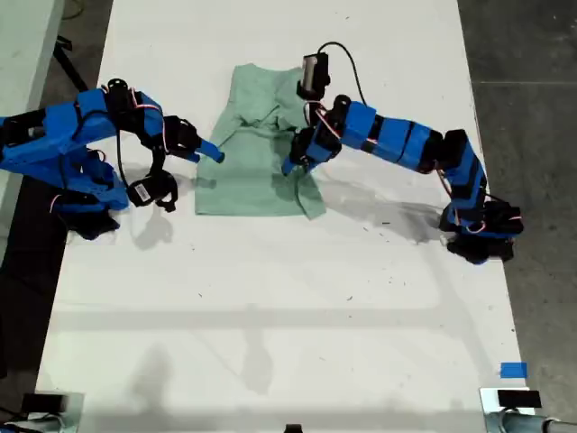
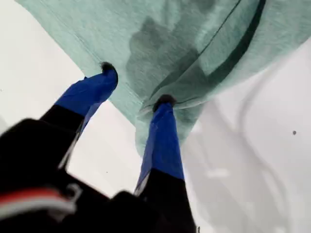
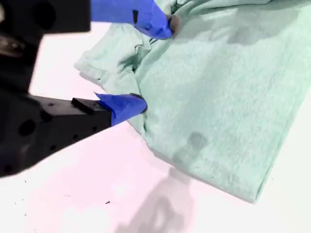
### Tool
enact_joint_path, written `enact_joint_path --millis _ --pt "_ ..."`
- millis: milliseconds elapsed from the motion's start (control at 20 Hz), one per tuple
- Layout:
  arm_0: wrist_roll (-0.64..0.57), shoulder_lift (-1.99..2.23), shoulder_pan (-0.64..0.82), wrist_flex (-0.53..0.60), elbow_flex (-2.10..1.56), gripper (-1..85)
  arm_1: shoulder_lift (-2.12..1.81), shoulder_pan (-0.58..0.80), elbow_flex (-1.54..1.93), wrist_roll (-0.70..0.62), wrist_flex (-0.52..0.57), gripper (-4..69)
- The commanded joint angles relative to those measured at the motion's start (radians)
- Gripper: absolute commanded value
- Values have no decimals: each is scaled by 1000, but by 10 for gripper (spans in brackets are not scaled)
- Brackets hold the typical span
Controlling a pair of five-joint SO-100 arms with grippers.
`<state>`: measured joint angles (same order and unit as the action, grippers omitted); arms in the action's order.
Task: Fold t-shirt
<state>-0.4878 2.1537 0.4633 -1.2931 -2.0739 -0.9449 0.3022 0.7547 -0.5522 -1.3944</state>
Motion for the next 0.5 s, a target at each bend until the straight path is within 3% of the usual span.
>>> enact_joint_path --millis 0,300,450 --pt "11 25 -9 12 17 254 -32 -15 -77 2 29 196" --pt "67 15 -44 -14 0 254 -259 77 -64 -44 -183 180" --pt "137 -46 -71 3 -40 258 -385 98 51 -61 -207 173"
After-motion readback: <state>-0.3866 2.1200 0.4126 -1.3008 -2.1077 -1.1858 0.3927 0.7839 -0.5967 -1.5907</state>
